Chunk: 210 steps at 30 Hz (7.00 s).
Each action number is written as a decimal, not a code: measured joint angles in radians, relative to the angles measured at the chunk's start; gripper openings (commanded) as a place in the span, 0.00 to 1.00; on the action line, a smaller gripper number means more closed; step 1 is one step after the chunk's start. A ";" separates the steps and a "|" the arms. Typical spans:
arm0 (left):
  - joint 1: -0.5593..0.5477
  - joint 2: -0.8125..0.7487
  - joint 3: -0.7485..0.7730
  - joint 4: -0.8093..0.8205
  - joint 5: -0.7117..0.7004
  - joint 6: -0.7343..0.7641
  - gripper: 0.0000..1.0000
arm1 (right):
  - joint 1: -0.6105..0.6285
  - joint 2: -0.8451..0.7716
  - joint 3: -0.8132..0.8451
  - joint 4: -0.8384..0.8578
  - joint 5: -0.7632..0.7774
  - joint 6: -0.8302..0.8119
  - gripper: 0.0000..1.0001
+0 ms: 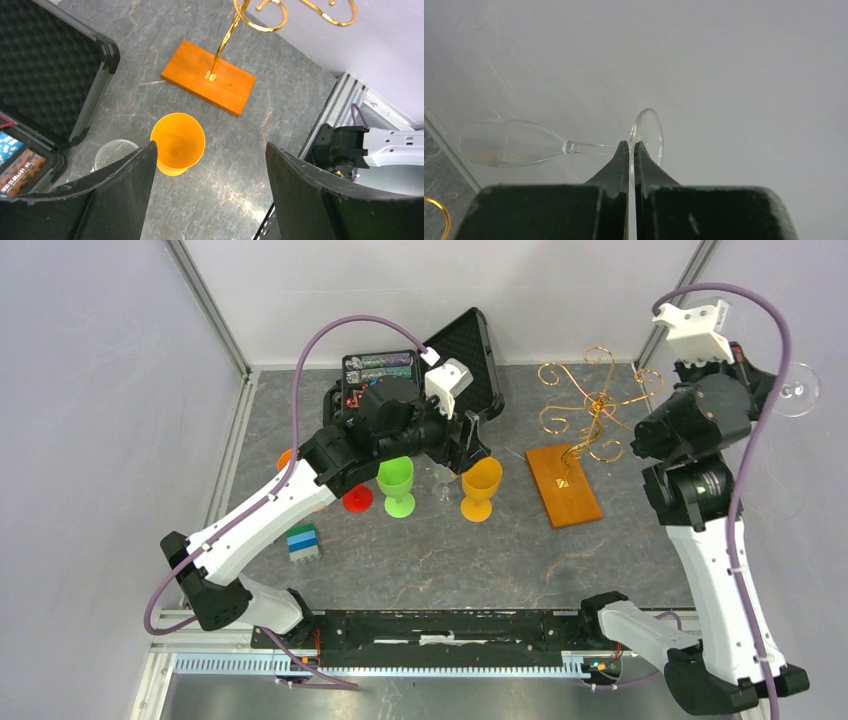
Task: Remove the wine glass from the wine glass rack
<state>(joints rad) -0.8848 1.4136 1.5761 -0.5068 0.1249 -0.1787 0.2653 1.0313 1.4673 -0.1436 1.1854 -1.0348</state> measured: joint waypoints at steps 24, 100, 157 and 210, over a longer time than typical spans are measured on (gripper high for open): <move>0.000 -0.001 -0.001 0.121 0.069 -0.044 0.85 | 0.000 -0.131 0.208 -0.192 -0.517 0.219 0.00; 0.264 -0.002 -0.108 0.530 0.306 -0.584 0.02 | 0.000 -0.326 -0.534 0.306 -1.964 1.022 0.83; 0.309 -0.153 -0.603 1.308 -0.193 -1.357 0.84 | 0.547 0.015 -0.428 0.527 -1.094 0.985 0.00; 0.328 -0.681 -0.483 0.132 -0.071 -0.227 1.00 | 0.618 0.028 -0.097 -1.037 -1.030 0.927 0.00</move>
<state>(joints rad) -0.5568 0.7326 1.0931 -0.3748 0.0540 -0.4057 0.8829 1.0595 1.3701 -1.1805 0.1555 -0.1078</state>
